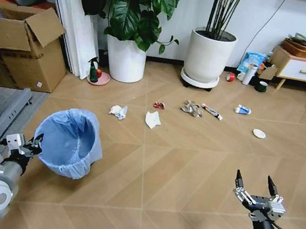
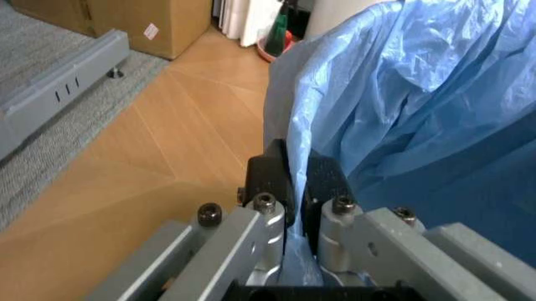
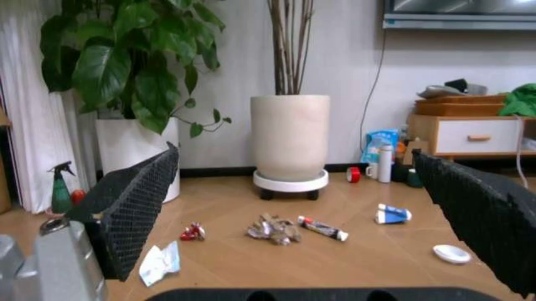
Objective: Pick up the trash bin and place the garbage on the floor into it.
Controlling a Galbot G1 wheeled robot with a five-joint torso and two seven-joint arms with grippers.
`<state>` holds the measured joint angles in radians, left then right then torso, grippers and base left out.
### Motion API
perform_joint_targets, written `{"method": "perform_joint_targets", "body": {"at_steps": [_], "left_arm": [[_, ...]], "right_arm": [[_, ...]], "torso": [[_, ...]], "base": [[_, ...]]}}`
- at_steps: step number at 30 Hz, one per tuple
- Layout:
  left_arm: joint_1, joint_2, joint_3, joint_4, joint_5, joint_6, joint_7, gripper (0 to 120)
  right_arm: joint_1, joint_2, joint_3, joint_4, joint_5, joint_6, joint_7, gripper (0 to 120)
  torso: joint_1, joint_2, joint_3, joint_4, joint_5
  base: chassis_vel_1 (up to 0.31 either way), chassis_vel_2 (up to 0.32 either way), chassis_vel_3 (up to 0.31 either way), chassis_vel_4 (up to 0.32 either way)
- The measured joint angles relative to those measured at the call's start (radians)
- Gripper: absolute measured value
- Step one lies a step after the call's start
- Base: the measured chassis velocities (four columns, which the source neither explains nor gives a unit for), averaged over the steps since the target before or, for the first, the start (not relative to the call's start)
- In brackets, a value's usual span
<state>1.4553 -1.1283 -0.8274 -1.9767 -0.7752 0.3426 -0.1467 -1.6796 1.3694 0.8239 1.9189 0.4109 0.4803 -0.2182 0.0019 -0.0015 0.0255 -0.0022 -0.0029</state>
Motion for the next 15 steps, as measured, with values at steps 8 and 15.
{"method": "perform_joint_targets", "body": {"at_steps": [8,15], "left_arm": [[0.001,-0.002,0.001,-0.002,0.006,-0.002,0.001,0],[-0.001,-0.001,0.002,0.000,0.006,-0.002,0.001,0]], "right_arm": [[-0.006,0.002,0.002,0.000,-0.006,0.011,-0.003,100],[-0.005,0.002,0.001,0.000,-0.006,0.011,-0.005,100]], "torso": [[0.000,0.000,0.000,0.0000,-0.0002],[0.000,0.000,0.000,0.0000,-0.0001]], "base": [[-0.039,0.293,0.032,-0.292],[-0.046,0.274,0.045,-0.274]]}}
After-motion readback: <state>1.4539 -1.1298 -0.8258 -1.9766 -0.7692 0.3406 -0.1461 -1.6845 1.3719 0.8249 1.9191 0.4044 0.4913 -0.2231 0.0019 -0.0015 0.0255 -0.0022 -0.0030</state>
